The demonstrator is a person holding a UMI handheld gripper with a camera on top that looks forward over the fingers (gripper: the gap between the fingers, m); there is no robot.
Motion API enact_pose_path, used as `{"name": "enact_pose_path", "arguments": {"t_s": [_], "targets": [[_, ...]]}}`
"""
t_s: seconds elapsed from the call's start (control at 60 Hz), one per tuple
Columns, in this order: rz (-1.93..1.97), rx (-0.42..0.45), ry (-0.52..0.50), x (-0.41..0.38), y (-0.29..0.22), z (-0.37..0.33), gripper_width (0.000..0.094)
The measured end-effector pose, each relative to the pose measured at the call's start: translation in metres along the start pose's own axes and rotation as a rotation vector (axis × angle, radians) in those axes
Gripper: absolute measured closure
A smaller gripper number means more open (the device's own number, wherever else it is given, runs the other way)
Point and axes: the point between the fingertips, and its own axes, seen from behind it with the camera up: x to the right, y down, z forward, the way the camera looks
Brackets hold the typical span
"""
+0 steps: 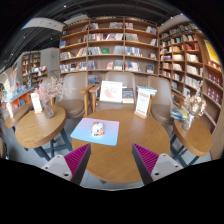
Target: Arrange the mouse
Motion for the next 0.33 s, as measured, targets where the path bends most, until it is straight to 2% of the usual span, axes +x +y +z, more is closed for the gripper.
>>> {"name": "enact_pose_path", "arguments": {"t_s": [0.333], "targets": [[-0.022, 0.012, 0.026, 0.017, 0.033, -0.033, 0.0079]]}}
